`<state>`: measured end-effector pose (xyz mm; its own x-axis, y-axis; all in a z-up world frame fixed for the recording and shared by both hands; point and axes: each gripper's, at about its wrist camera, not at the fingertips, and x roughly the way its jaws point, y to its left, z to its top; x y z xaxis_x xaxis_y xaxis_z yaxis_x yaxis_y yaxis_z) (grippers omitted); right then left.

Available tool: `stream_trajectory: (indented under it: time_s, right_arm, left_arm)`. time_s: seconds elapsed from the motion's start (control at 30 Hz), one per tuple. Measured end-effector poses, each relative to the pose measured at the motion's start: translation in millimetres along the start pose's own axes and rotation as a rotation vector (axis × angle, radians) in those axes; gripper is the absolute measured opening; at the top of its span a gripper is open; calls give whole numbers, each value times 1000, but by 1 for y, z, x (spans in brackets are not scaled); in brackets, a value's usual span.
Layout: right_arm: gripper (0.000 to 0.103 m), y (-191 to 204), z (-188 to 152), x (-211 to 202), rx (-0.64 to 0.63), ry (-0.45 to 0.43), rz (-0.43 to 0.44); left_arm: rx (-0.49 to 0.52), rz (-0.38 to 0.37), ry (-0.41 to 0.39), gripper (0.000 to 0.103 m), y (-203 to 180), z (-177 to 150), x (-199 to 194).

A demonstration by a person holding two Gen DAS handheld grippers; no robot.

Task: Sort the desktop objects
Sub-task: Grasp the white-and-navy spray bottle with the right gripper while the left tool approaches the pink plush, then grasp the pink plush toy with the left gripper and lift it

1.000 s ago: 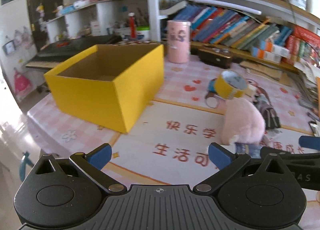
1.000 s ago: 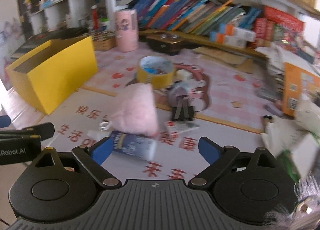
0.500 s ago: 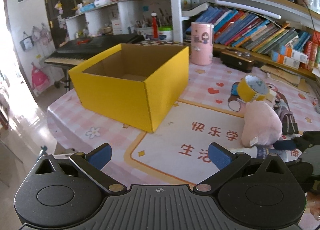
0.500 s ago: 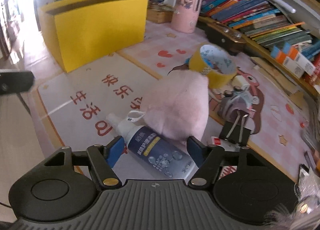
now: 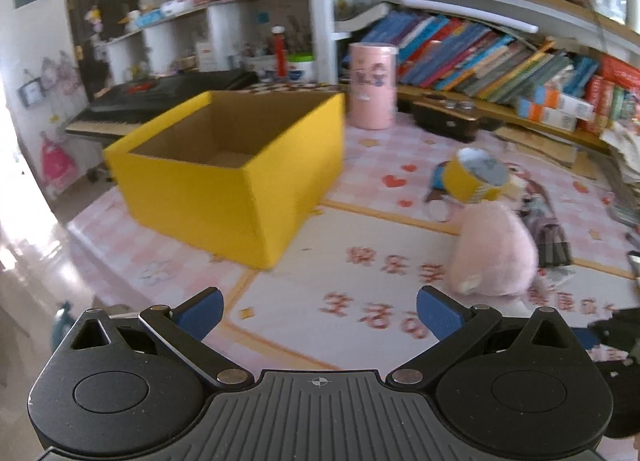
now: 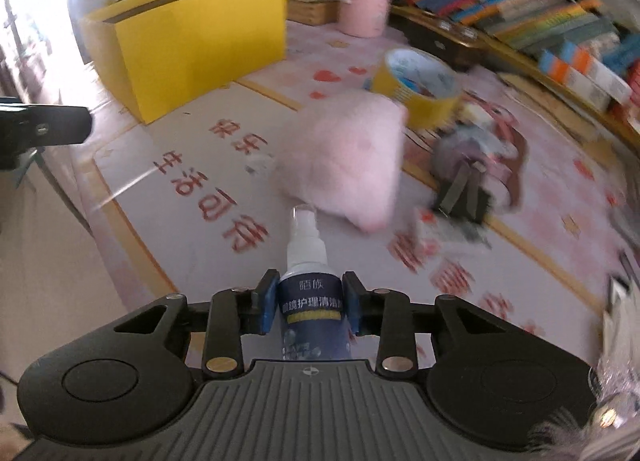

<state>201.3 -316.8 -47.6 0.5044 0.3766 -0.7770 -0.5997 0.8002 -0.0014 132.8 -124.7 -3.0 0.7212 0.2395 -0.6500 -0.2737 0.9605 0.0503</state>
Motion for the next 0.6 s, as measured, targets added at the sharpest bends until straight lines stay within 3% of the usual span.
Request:
stream_trajectory:
  time_s: [0.13, 0.23, 0.6]
  right_arm:
    - [31, -20, -11, -18, 68, -15, -92]
    - [31, -38, -22, -22, 122, 2, -129]
    - [35, -54, -40, -30, 148, 22, -145]
  left_arm:
    - [42, -137, -8, 103, -24, 4, 7]
    - [101, -196, -18, 103, -47, 7, 17]
    - [249, -229, -11, 103, -117, 26, 76]
